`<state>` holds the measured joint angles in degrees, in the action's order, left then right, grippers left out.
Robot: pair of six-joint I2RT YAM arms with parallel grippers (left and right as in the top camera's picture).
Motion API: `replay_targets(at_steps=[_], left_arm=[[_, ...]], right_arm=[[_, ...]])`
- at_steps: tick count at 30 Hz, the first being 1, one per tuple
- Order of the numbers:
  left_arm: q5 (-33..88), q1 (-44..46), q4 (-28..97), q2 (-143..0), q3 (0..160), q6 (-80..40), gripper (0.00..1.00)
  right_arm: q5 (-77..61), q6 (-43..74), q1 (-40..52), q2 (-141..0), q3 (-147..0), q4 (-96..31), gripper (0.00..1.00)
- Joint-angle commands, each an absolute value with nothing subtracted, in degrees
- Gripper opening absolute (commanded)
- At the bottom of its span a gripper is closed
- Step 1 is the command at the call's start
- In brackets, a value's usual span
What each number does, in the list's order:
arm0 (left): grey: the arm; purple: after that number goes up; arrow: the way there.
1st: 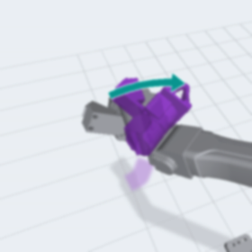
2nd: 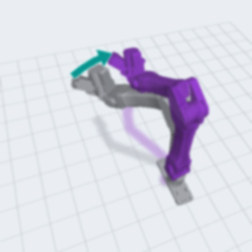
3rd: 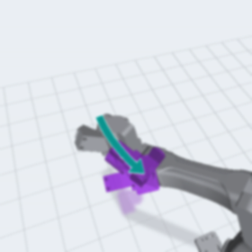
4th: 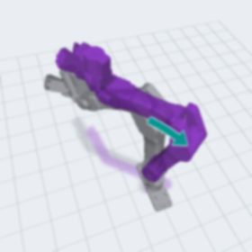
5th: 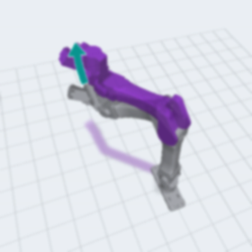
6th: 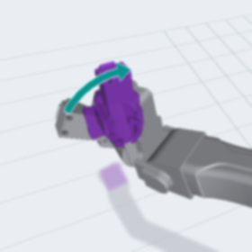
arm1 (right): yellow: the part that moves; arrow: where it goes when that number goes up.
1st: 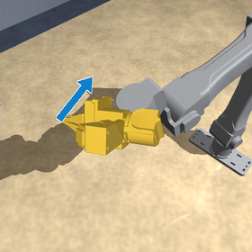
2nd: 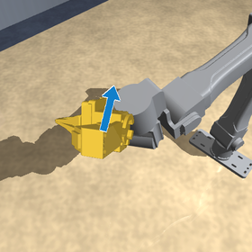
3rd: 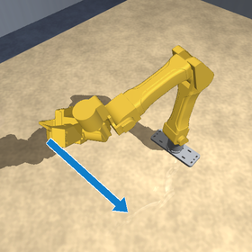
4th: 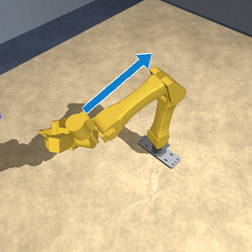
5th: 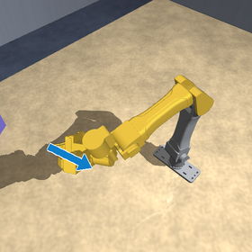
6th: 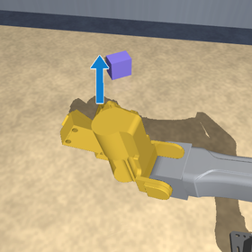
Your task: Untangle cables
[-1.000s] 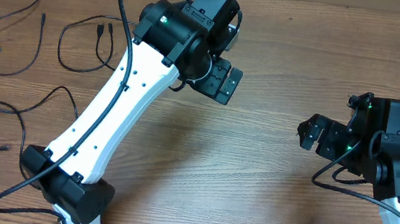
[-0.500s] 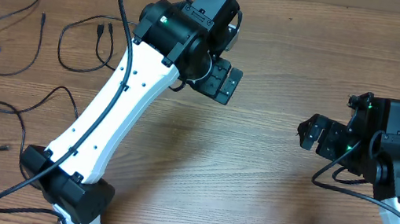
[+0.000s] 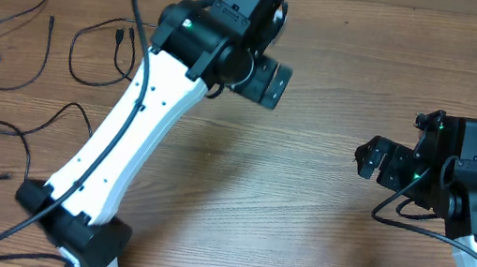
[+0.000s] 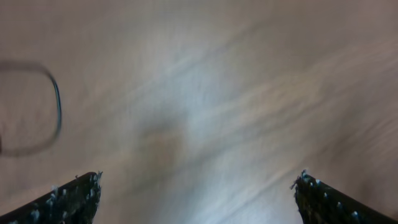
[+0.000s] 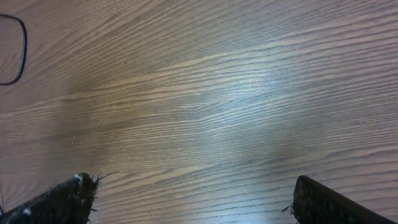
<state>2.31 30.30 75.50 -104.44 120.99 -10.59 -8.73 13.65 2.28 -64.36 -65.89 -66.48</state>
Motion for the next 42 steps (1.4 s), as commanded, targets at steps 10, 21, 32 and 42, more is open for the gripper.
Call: replay_targets(at_steps=[10, 21, 32, 42], left_arm=[[1.5, 31.6, 67.0, -90.5, 120.8, -7.4, 1.0], [1.5, 31.2, 40.0, -75.8, 95.5, -6.2, 1.0], [4.2, 25.4, 4.0, -55.4, 57.8, -6.4, 1.0], [6.1, 17.8, -20.1, -36.8, 28.7, -6.4, 1.0]], right_arm=[[-8.7, 13.4, 2.2, -64.4, -67.2, -66.3, 1.0], [-8.7, 13.4, 2.2, -64.4, -67.2, -66.3, 1.0], [-8.7, 13.4, 2.2, -64.4, -67.2, -66.3, 1.0], [-8.7, 13.4, 2.2, -64.4, -67.2, -66.3, 1.0]])
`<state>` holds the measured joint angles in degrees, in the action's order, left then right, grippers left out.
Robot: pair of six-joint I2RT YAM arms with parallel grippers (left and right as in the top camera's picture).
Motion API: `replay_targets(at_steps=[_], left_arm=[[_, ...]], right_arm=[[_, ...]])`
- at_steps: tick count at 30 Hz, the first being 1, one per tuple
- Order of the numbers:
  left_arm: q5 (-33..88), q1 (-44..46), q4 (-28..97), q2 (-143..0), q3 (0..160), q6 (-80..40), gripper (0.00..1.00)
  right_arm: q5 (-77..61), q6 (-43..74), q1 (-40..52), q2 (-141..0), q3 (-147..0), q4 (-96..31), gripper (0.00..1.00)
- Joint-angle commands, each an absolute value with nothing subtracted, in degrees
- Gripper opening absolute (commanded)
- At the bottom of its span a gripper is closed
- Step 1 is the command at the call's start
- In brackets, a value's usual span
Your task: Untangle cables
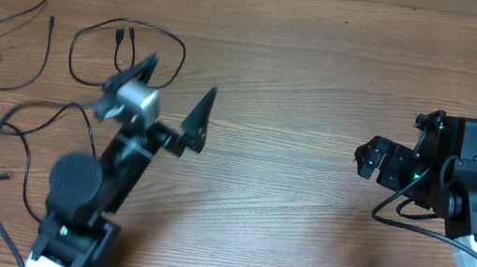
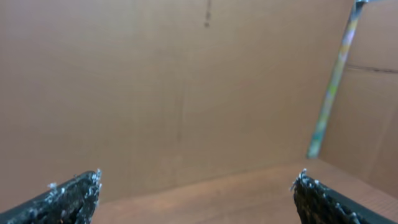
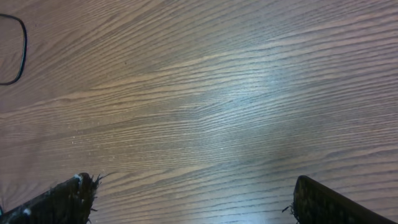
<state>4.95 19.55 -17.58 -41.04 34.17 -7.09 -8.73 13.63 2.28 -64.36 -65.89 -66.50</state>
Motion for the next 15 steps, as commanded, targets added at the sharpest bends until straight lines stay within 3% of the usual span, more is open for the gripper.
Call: replay_targets(at_steps=[1, 15], left_arm=[[6.0, 17.1, -21.4, -35.1, 26.4, -6.4, 1.0], [6.0, 7.6, -26.2, -12.6, 4.2, -9.5, 1.0]], right_arm=[[-8.7, 13.4, 2.2, -64.4, -67.2, -66.3, 1.0], [-8.7, 13.4, 2.2, -64.4, -67.2, -66.3, 1.0]])
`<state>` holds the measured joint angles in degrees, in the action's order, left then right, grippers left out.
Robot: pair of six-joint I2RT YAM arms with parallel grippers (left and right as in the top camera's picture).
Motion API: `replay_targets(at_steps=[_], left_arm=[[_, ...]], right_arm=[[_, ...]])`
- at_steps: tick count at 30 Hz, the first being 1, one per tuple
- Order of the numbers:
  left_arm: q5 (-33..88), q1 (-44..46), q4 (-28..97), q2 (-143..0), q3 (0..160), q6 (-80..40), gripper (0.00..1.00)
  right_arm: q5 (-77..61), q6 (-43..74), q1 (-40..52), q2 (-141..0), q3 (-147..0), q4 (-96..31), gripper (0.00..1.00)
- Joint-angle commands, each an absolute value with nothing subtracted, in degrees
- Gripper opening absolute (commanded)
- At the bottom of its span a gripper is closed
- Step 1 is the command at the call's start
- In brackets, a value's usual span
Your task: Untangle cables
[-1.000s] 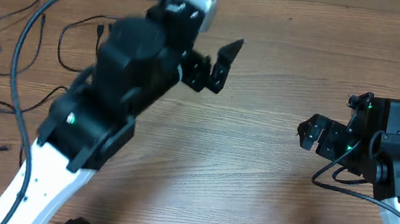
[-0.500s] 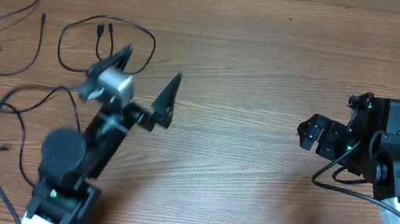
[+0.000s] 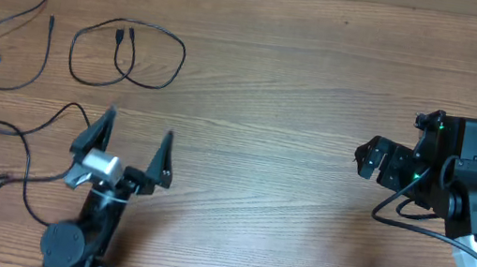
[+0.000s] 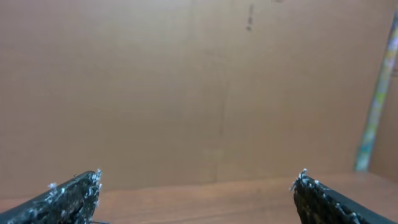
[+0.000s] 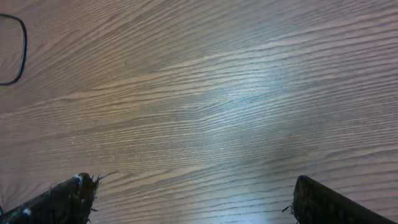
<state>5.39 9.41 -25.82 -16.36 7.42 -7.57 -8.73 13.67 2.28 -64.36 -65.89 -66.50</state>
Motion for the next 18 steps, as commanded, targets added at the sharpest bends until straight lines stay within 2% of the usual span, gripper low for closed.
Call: replay_targets(at_steps=[1, 3, 12, 18], left_arm=[[6.0, 6.8, -26.2, -11.2, 3.0, -10.4, 1.0], [5.9, 5.3, -26.2, -8.2, 0.3, -12.3, 1.0], [5.3, 1.1, -7.8, -0.1, 0.3, -13.4, 1.0], [-0.1, 0.2, 0.5, -0.1, 0.3, -15.9, 1.0]], right_arm=[[-8.7, 13.4, 2.2, -64.4, -67.2, -66.3, 1.0], [-8.7, 13.4, 2.2, -64.4, -67.2, -66.3, 1.0], [-8.7, 13.4, 2.2, -64.4, -67.2, -66.3, 1.0], [-8.7, 13.4, 2.2, -64.4, -67.2, -66.3, 1.0]])
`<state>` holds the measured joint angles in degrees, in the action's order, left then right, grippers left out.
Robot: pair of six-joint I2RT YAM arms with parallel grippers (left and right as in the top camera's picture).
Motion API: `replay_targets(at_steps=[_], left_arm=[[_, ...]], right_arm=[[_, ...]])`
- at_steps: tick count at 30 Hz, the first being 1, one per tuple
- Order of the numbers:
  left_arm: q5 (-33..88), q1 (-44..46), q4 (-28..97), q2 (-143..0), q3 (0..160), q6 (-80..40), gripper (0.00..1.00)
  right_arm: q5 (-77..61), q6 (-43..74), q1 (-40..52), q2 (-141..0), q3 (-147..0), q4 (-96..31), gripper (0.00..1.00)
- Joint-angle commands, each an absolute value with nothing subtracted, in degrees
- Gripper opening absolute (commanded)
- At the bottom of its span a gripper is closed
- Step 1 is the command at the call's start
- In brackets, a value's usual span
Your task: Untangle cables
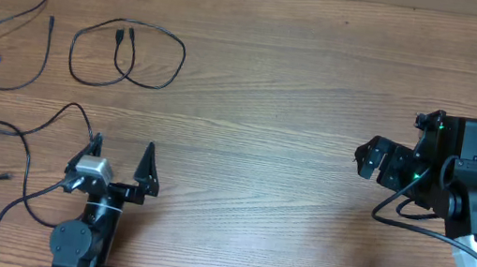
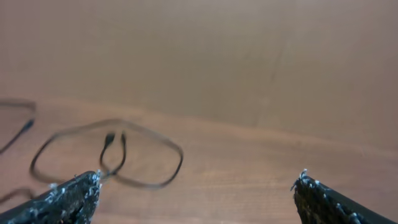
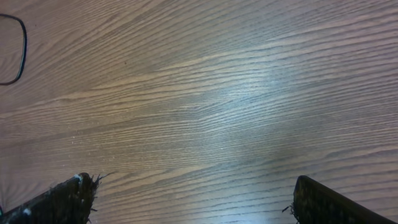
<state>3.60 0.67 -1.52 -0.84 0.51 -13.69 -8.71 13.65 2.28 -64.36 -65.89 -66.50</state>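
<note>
Three black cables lie apart on the left of the wooden table: one loop at the far left [image 1: 9,31], a second beside it [image 1: 127,53], a third nearer the front. My left gripper [image 1: 120,156] sits folded back by its base, open and empty. In the left wrist view, the left gripper [image 2: 198,186] looks along the table at the second cable [image 2: 150,185]. My right gripper [image 1: 365,158] hovers at the right, open over bare wood; the right gripper [image 3: 191,186] holds nothing.
A brown cardboard wall [image 2: 249,56] stands behind the table's far edge. A bit of black cable [image 3: 23,46] shows at the top left of the right wrist view. The right arm's own black lead [image 1: 414,224] hangs beside it.
The left arm has drawn in a little closer to its base. Its camera faced the cardboard wall and now looks lower, at the table and cable. The right arm is unchanged.
The left arm was stretched out over the far middle of the table with its gripper open. Then it stood pulled back to the left front, facing the wall, then lower by its base, and now folded there. The cables and the right arm stayed put.
</note>
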Motion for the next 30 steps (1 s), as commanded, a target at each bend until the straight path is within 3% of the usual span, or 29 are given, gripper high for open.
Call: replay_targets(at_steps=[1, 30], left_arm=[[-0.8, 0.2, 2.4, -0.1, 0.3, -15.9, 1.0], [-0.6, 0.2, 4.5, -0.2, 0.3, -11.6, 1.0]], right_arm=[[-8.7, 13.4, 2.2, -64.4, -67.2, -66.3, 1.0], [-8.7, 13.4, 2.2, -64.4, -67.2, -66.3, 1.0]])
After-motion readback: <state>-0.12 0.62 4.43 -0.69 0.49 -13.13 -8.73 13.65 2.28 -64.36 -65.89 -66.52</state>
